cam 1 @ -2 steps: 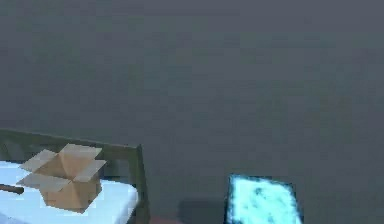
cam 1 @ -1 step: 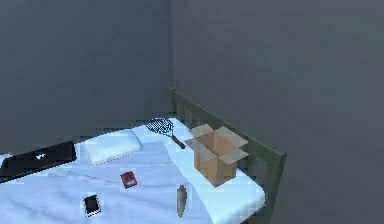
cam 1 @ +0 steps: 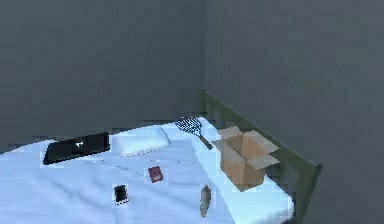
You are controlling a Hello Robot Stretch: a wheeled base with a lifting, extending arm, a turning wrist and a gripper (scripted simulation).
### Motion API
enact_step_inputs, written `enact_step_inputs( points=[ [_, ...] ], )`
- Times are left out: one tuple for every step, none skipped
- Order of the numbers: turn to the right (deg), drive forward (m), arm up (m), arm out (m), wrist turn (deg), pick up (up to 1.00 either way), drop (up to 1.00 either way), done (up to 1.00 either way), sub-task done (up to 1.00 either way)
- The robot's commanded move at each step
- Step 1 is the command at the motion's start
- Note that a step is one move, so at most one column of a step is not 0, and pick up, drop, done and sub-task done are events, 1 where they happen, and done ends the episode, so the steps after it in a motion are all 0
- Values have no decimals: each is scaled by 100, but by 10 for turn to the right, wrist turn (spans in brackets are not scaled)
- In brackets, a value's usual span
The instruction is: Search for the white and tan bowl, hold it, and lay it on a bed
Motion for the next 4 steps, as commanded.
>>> enact_step_inputs(
  points=[
    [0,25,0,0,0,0,0,0,0],
    [-450,0,0,0,0,0,0,0,0],
    [-450,0,0,0,0,0,0,0,0],
    [-450,0,0,0,0,0,0,0,0]
  ],
)
